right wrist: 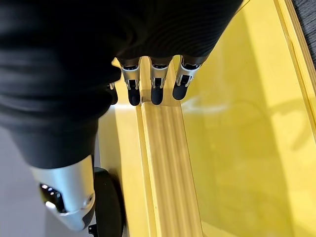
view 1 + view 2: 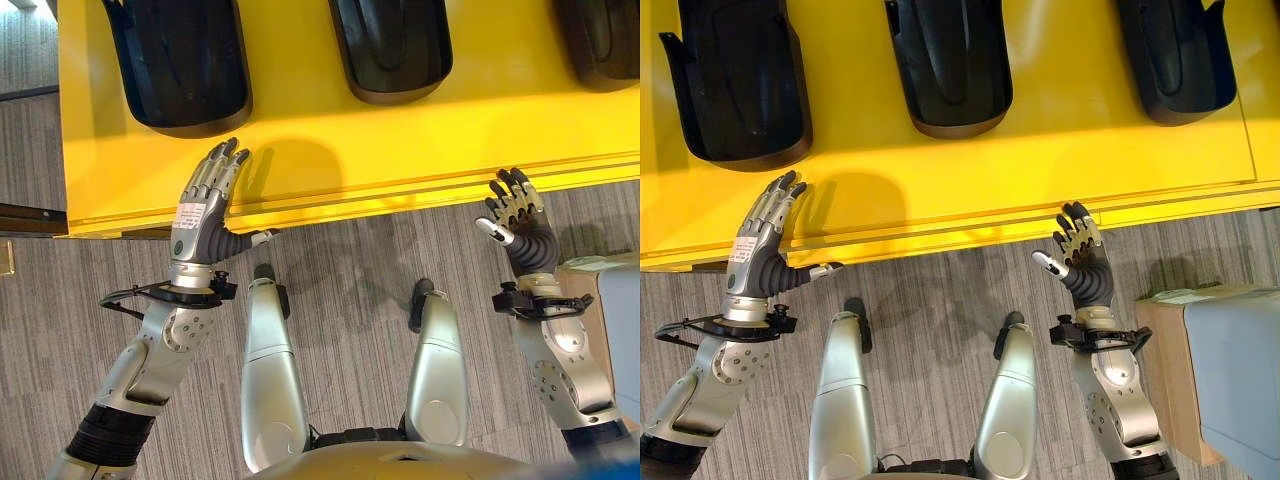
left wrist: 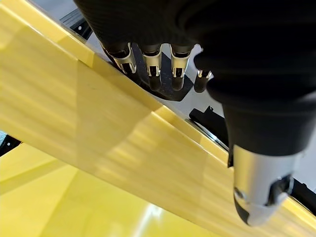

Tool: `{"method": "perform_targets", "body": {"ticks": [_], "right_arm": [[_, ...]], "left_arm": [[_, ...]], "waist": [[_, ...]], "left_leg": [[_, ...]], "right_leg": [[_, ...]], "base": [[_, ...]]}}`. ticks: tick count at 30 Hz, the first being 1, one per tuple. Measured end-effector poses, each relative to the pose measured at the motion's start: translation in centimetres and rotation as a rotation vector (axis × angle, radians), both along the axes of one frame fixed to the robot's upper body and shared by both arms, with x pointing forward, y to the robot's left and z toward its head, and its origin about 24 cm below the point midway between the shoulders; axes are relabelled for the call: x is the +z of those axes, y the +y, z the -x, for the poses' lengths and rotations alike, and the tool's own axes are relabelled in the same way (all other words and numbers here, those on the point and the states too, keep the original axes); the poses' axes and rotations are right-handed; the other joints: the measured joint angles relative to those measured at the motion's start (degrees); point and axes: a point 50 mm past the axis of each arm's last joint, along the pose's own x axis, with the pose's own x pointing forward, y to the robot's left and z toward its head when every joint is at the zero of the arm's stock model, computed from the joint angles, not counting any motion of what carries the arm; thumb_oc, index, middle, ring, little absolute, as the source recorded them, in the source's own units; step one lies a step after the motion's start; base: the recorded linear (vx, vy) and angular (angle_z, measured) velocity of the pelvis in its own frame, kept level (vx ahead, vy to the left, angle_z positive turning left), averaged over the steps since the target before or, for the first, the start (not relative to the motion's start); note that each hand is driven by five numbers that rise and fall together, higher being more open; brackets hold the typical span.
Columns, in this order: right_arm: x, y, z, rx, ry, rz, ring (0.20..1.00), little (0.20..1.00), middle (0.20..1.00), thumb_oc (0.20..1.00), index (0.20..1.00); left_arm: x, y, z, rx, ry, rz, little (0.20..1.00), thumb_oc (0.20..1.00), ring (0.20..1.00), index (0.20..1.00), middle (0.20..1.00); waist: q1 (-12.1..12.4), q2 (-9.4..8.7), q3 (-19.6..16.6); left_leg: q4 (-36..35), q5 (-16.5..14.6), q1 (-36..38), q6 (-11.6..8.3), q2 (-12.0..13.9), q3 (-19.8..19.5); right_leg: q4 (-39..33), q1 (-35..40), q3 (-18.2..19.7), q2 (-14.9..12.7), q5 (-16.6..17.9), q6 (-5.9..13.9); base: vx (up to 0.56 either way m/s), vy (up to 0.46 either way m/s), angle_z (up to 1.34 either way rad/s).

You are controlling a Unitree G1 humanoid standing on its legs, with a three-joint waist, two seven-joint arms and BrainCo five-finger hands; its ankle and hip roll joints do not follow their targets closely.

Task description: Move parts from the plastic box to the shelf.

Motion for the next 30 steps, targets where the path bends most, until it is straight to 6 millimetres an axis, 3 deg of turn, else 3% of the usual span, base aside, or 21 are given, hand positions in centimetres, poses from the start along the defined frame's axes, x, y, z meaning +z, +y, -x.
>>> {"method": "perform_targets", "body": {"ticks": [30], "right_arm": [[0.2, -0.1, -0.4, -0.024, -0.006, -0.015, 1.000, 1.000, 1.000, 1.000, 1.000]], "left_arm": [[0.6, 3.6, -0.2, 0.228, -0.044, 0.017, 1.000, 1.000, 1.000, 1.000, 1.000]], "waist": [[-0.1, 0.07, 0.0]], "left_leg": [[0.6, -0.2, -0.2, 0.11, 0.0, 0.1]], "right_leg": [[0.1, -0.4, 0.3, 0.1, 0.0, -0.03]], "base": [[0.00, 0.000, 0.00]]}}
